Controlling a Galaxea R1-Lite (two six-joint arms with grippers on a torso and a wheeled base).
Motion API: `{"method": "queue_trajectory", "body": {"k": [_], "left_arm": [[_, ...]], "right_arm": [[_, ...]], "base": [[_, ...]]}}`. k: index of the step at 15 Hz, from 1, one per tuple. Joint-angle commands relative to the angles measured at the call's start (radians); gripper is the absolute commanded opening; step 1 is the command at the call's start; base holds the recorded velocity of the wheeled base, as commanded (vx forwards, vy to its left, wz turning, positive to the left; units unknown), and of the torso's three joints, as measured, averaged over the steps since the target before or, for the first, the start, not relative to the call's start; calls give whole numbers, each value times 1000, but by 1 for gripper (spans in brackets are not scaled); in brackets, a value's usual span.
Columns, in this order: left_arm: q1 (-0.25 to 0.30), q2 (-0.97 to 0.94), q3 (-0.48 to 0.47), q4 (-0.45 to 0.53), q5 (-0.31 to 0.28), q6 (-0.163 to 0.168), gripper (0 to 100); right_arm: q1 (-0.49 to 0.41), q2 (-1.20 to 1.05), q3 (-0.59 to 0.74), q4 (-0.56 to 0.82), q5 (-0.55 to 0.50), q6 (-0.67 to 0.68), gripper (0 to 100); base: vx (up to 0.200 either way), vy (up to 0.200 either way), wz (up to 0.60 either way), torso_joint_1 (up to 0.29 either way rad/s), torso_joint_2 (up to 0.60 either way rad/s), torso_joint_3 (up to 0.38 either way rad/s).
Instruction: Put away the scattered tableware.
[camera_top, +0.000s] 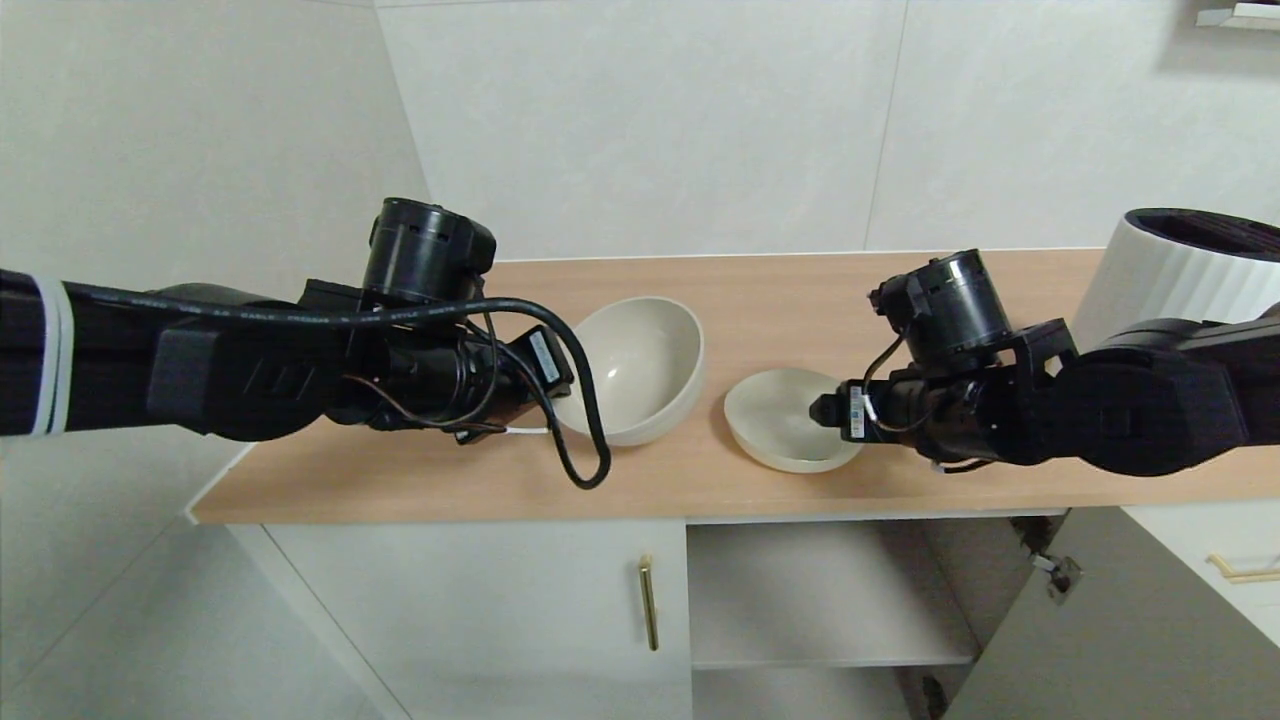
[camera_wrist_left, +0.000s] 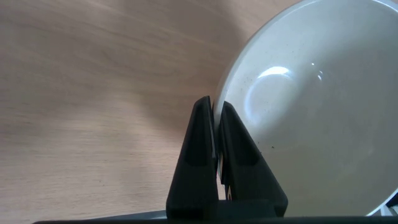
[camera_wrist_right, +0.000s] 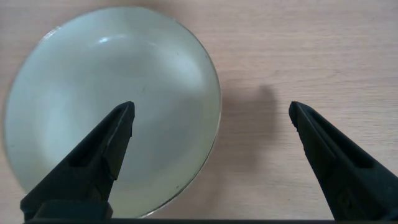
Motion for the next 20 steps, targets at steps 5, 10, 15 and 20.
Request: {"method": "queue_trajectory", "body": {"k": [5,10,15,20], "left_arm": [[0,0,2,0,0,-1,0],[0,-2,2,0,0,-1,0],[0,-7,2,3,2,-1,0],[0,-138,86,1,-1,31,0]], "right_arm": [[2,8,0,0,0,0,0],[6,3,1,0,0,2,0],[11,-6,4,2,0,3,0],[11,-134,67,10,20,5,0]], "base": [[0,0,0,0,0,0],[0,0,0,0,0,0],[0,0,0,0,0,0],[0,0,0,0,0,0]]}}
